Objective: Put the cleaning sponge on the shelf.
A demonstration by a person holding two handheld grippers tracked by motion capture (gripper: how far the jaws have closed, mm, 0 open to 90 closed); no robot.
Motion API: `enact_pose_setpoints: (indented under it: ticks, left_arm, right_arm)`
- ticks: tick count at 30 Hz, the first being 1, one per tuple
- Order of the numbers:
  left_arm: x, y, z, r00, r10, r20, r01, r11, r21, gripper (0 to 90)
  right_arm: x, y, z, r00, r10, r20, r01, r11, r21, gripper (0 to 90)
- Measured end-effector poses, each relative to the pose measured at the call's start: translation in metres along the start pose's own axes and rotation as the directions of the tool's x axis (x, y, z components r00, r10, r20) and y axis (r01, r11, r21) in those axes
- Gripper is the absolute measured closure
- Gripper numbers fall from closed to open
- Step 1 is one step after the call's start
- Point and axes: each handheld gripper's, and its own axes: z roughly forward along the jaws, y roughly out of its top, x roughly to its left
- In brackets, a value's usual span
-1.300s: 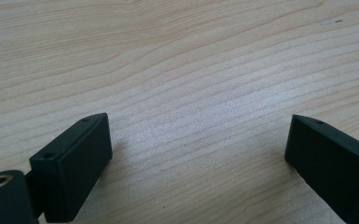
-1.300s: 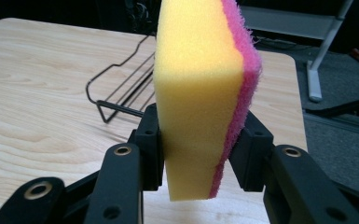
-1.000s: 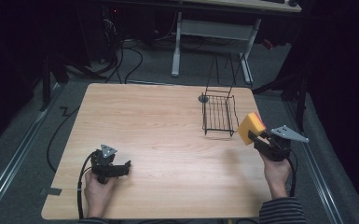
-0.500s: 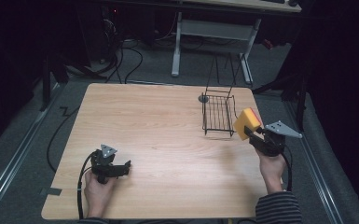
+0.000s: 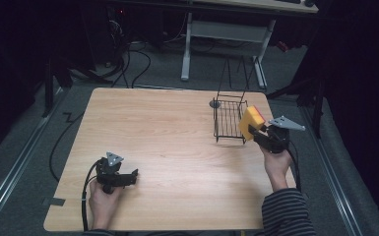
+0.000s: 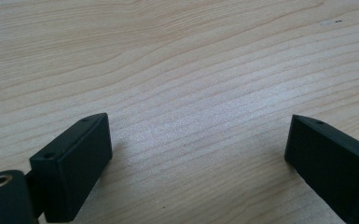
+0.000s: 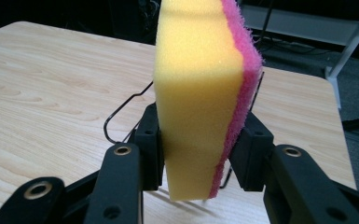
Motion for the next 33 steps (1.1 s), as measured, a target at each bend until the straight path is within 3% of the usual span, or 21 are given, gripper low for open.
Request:
enact_pose_setpoints:
  ticks: [7,16,24,33]
  left_arm:
    - [0.000,0.000,0.000,1.0000,0.000,0.000,0.000,1.0000,0.000,7.7]
    - [0.000,0.000,0.000,1.0000,0.000,0.000,0.000,1.0000,0.000,7.7]
    - [0.000,0.000,0.000,1.0000,0.000,0.000,0.000,1.0000,0.000,7.7]
    - [0.000,0.000,0.000,1.0000,0.001,0.000,-0.001,1.0000,0.000,7.7]
  right_arm:
    - [0.005,0.008,0.020,1.0000,-0.008,0.002,0.008,1.000,0.025,60.7]
    - [0.006,0.003,0.044,0.9999,-0.002,0.011,0.002,1.000,0.029,60.7]
    - [0.010,0.002,0.057,0.9999,-0.003,0.011,0.002,0.998,0.065,60.7]
    - [0.016,0.005,0.073,1.0000,0.002,-0.002,-0.002,0.998,0.064,60.7]
